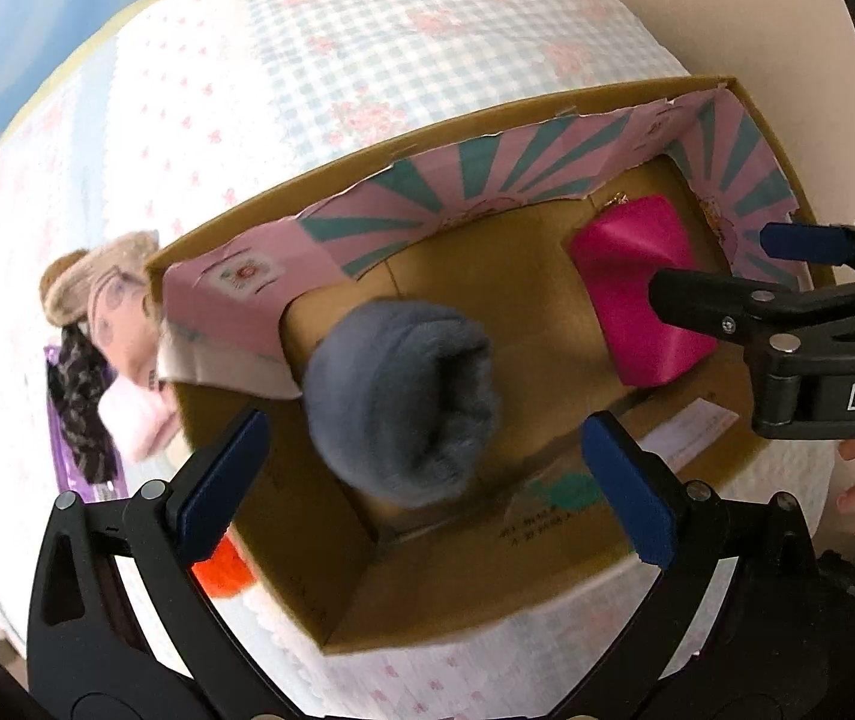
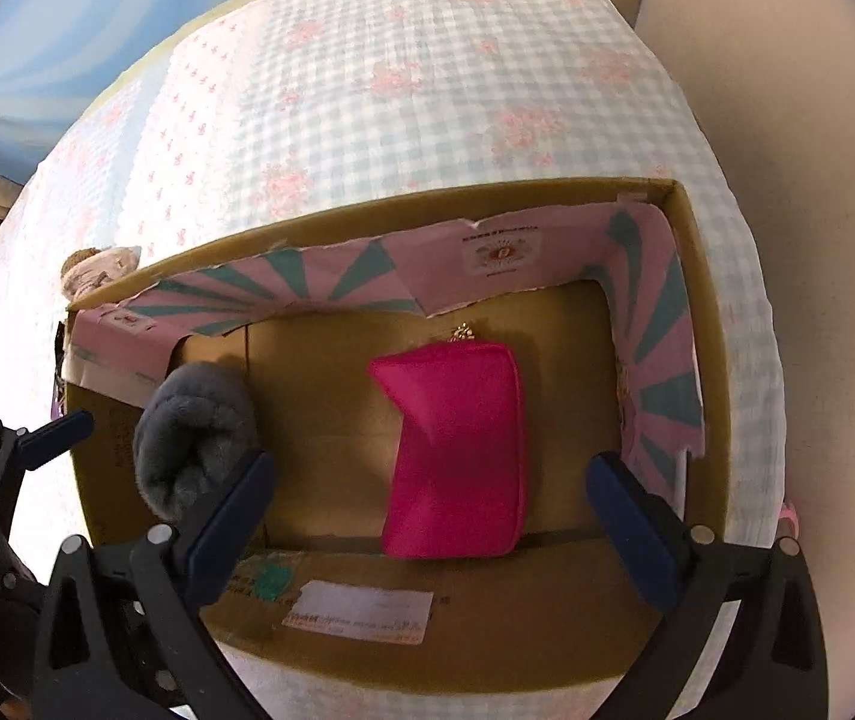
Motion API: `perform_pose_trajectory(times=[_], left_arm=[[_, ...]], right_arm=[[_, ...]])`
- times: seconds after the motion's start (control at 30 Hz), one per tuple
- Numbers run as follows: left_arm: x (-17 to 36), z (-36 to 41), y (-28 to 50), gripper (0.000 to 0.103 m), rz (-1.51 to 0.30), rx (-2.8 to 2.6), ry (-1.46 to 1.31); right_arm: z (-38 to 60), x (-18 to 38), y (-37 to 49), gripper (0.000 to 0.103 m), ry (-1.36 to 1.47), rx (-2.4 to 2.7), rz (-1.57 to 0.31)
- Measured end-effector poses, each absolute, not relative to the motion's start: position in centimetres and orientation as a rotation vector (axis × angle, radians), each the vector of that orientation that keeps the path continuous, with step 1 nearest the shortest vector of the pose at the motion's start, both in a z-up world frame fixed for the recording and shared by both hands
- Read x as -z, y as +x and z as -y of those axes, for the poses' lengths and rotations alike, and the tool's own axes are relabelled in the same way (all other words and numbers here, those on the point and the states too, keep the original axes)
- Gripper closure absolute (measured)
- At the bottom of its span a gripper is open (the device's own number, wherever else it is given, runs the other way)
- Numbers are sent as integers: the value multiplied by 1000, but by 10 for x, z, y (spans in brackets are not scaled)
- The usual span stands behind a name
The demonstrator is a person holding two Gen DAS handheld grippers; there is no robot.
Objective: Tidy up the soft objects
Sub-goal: 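Carry the grey pouch and magenta purse into the cardboard box and release both, then lift both tools away from the box and move toward the remaining items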
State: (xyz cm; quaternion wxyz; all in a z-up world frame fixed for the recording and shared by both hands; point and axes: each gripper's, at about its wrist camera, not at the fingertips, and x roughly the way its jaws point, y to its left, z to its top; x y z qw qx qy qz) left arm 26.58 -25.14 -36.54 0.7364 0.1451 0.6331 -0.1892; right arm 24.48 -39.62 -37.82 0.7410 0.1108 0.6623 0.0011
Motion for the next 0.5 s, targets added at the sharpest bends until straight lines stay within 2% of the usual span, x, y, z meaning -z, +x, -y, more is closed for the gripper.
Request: perform_pose_trajectory(times=[0.23,0.5], left_arm=[[340,246,260,0,-1360,411,259],[284,229,238,0,-1275,414,226]], right_arm=[[387,356,234,0,242,-7,-1421],[381,311,217,0,258,-8,-1374]])
